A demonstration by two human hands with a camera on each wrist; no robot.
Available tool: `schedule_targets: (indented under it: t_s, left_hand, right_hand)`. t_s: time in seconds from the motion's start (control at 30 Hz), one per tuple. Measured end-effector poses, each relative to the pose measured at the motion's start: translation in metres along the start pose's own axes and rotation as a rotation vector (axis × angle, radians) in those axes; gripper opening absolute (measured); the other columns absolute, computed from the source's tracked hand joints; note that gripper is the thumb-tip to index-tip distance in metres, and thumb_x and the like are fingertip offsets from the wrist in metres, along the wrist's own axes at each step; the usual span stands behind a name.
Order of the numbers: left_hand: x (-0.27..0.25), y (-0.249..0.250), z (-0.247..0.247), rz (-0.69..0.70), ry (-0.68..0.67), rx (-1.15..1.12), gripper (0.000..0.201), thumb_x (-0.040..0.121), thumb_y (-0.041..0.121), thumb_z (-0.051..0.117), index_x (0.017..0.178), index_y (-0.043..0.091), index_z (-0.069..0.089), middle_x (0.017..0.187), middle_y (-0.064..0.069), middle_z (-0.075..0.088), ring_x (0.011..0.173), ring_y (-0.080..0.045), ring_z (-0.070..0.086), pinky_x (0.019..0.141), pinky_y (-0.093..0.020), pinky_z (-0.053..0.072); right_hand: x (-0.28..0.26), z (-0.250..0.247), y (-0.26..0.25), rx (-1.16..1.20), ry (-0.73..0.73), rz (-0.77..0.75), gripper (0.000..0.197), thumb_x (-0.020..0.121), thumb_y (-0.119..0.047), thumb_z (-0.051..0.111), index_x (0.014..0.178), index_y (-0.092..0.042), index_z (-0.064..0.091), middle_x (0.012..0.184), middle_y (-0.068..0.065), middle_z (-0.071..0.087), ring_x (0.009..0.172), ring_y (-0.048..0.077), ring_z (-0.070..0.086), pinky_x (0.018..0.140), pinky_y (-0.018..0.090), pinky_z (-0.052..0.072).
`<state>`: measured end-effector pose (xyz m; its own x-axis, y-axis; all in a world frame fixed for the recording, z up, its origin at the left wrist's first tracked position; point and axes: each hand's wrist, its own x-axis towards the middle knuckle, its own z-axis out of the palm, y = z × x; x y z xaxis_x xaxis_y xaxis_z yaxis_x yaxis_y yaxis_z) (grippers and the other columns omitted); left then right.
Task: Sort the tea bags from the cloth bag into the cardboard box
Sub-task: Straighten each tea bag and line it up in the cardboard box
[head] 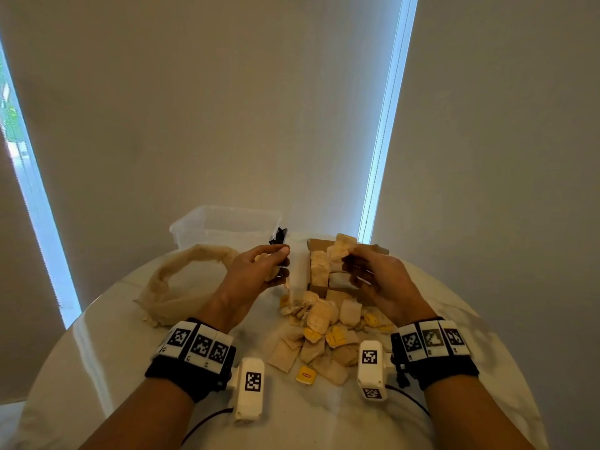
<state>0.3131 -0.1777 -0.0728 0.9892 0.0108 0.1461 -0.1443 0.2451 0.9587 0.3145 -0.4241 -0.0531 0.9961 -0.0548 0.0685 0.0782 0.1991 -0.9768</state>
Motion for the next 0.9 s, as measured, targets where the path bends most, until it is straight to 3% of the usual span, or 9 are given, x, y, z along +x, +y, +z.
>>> schedule_targets:
  t_s: [0.17,0.4,0.53,0.6,0.7,0.83,0.9]
  left_hand:
    - [0.000,-0.001,0.000,0.001,-0.032,0.029,0.025,0.097,0.029,0.076,0.118,0.015,0.077,0.102,-0.007,0.078,0.086,-0.019,0.074,0.080,-0.031,0.061]
    - [-0.007,-0.003,0.010,0.004,-0.139,0.203,0.035,0.092,0.049,0.076,0.119,0.028,0.077,0.105,0.001,0.080,0.088,-0.017,0.078,0.078,-0.028,0.062]
    - [-0.006,-0.005,0.011,0.039,-0.114,0.289,0.033,0.089,0.047,0.080,0.112,0.024,0.080,0.096,-0.002,0.081,0.081,-0.016,0.075,0.076,-0.030,0.062]
    - [-0.004,-0.006,0.007,0.042,-0.082,0.289,0.028,0.090,0.040,0.082,0.108,0.020,0.082,0.091,-0.004,0.080,0.077,-0.016,0.072,0.075,-0.032,0.062]
    - [-0.004,-0.006,0.005,0.011,-0.099,0.298,0.026,0.088,0.040,0.083,0.104,0.019,0.083,0.083,-0.003,0.077,0.074,-0.014,0.067,0.070,-0.030,0.057]
    - [-0.006,-0.004,0.007,0.027,-0.139,0.375,0.030,0.084,0.047,0.085,0.098,0.021,0.084,0.074,0.002,0.074,0.067,-0.008,0.065,0.066,-0.025,0.054]
    - [-0.005,-0.003,0.006,0.031,-0.132,0.420,0.030,0.086,0.045,0.084,0.100,0.019,0.084,0.073,0.004,0.074,0.065,-0.005,0.065,0.063,-0.022,0.054]
  right_hand:
    - [-0.001,-0.005,-0.002,0.110,0.034,0.049,0.025,0.097,-0.023,0.073,0.115,-0.006,0.074,0.108,0.012,0.081,0.102,0.027,0.074,0.084,0.037,0.058]
    - [-0.004,0.018,0.013,-0.142,-0.151,0.079,0.027,0.098,-0.026,0.073,0.118,-0.007,0.074,0.107,0.008,0.081,0.107,0.026,0.077,0.099,0.044,0.061]
    - [-0.011,0.027,0.012,-0.278,-0.258,0.096,0.025,0.098,-0.028,0.073,0.115,-0.010,0.077,0.107,0.007,0.082,0.105,0.023,0.078,0.097,0.042,0.061]
    - [-0.011,0.025,0.008,-0.354,-0.243,0.053,0.018,0.101,-0.024,0.070,0.113,-0.014,0.079,0.107,0.005,0.082,0.103,0.022,0.078,0.093,0.038,0.063]
    - [-0.008,0.020,0.001,-0.413,-0.175,-0.130,0.018,0.100,-0.018,0.071,0.116,-0.023,0.079,0.111,-0.001,0.080,0.104,0.017,0.077,0.088,0.036,0.065]
    - [-0.004,0.030,-0.006,-0.626,-0.326,-0.226,0.029,0.091,-0.033,0.083,0.120,-0.033,0.076,0.113,-0.012,0.079,0.104,0.008,0.075,0.086,0.031,0.065]
    - [-0.001,0.032,-0.009,-0.696,-0.348,-0.244,0.026,0.091,-0.029,0.083,0.116,-0.031,0.078,0.111,-0.010,0.079,0.103,0.010,0.075,0.088,0.032,0.064]
